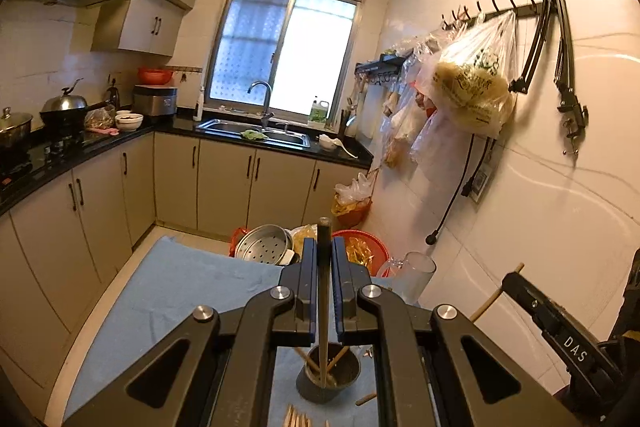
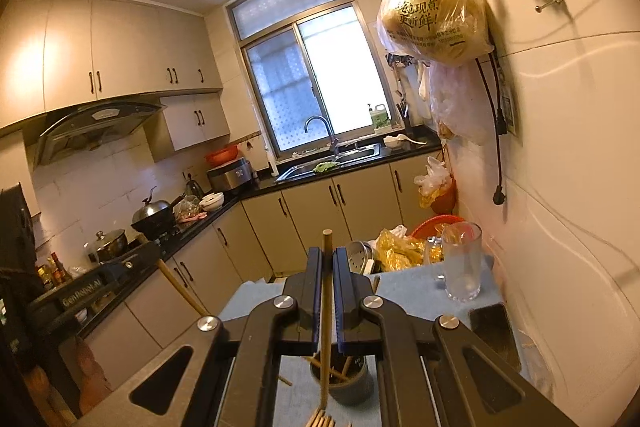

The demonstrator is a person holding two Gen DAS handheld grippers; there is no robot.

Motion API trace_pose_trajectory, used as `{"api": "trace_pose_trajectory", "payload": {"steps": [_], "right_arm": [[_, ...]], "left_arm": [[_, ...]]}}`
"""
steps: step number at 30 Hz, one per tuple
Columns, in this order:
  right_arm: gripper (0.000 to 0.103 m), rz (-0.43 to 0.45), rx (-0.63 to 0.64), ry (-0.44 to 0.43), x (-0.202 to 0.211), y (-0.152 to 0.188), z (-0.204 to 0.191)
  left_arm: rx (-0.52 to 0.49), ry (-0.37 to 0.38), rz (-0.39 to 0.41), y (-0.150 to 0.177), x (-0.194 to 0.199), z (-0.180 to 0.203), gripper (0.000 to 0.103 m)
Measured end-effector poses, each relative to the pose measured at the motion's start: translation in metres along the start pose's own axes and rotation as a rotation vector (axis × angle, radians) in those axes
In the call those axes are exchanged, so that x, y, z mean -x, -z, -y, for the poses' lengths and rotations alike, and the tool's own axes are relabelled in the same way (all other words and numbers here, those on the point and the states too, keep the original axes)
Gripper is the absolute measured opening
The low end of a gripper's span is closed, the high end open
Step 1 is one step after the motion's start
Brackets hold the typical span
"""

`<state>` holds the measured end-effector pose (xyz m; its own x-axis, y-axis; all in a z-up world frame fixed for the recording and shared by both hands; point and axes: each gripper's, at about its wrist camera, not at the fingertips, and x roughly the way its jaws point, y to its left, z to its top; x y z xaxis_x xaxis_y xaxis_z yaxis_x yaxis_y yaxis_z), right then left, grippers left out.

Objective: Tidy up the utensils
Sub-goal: 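Carry the chopstick with the right gripper and drop it into the black cup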

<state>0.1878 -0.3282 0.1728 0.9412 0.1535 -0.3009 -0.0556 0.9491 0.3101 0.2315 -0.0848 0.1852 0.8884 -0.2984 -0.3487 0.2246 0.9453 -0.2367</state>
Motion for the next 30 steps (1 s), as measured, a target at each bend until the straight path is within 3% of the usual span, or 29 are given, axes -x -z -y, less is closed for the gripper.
{"api": "trace_pose_trajectory", "payload": {"steps": [10, 16, 30], "right_arm": [[0.006, -0.004, -0.022, 0.032, -0.050, 0.000, 0.015], [0.006, -0.035, -0.068, 0.051, -0.074, 0.013, 0.033], [0.006, -0.156, -0.104, 0.031, -0.109, 0.059, 0.048]], "left_arm": [[-0.011, -0.019, -0.049, 0.012, -0.051, 0.003, 0.007], [0.020, -0.027, -0.053, 0.023, -0.066, -0.002, 0.007], [-0.005, -0.053, -0.156, 0.058, -0.087, -0.002, 0.007]]}}
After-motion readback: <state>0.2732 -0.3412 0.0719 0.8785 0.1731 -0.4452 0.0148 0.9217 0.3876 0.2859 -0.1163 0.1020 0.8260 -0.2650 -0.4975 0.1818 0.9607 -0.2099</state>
